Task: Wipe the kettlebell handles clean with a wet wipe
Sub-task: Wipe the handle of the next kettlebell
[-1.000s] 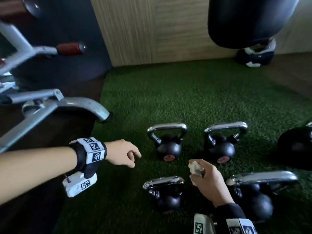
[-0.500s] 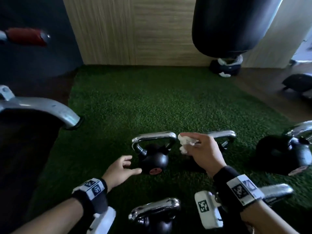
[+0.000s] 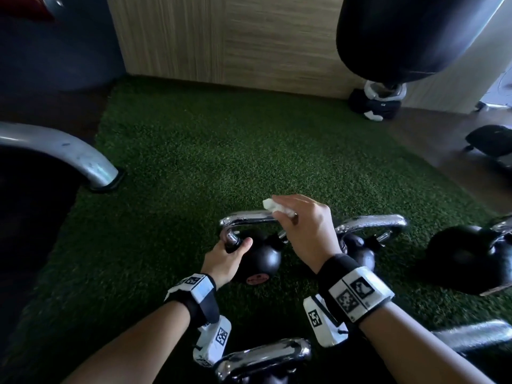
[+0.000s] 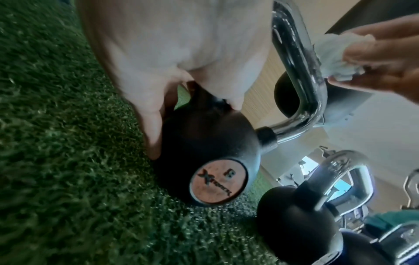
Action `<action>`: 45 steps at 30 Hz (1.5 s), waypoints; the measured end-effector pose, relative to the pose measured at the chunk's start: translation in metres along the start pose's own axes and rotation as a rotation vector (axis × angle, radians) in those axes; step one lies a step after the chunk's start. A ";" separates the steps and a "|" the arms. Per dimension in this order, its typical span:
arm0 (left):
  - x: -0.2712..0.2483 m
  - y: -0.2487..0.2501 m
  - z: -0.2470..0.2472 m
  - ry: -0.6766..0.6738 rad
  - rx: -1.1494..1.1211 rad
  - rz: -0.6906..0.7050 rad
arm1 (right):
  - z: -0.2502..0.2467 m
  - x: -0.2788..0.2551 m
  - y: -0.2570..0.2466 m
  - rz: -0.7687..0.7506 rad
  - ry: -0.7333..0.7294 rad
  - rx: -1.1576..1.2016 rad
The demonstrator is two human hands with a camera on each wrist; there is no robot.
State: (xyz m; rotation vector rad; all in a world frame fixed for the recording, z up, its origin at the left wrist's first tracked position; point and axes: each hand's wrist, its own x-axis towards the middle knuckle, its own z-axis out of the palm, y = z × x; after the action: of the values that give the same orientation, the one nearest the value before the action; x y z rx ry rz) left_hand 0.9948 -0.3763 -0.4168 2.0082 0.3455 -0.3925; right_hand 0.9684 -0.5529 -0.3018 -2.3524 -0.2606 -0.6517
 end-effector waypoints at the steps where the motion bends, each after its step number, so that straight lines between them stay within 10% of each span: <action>1: 0.002 -0.001 -0.001 -0.005 0.014 0.012 | 0.005 0.002 -0.001 -0.030 -0.012 -0.010; 7: 0.010 -0.003 -0.009 -0.062 0.052 0.058 | 0.023 -0.003 -0.004 -0.091 -0.173 -0.201; 16: 0.020 -0.008 -0.015 -0.104 0.080 0.100 | 0.020 -0.020 0.005 -0.041 -0.048 -0.187; 21: 0.016 -0.007 -0.016 -0.117 0.100 0.097 | 0.004 -0.022 0.032 0.225 0.072 -0.136; 32: 0.008 0.002 -0.015 -0.126 -0.006 -0.017 | 0.017 -0.034 0.075 0.704 -0.238 0.299; 40: 0.002 0.019 -0.030 -0.150 0.431 0.000 | 0.021 -0.035 0.090 0.801 -0.336 0.473; 45: -0.014 0.035 -0.055 -0.272 0.287 0.010 | -0.007 -0.041 0.065 0.722 -0.473 0.480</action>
State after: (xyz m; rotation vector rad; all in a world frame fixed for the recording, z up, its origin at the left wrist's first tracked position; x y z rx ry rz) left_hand 1.0033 -0.3435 -0.3591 2.1970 0.1130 -0.7349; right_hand 0.9538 -0.6067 -0.3548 -1.8990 0.2127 0.2919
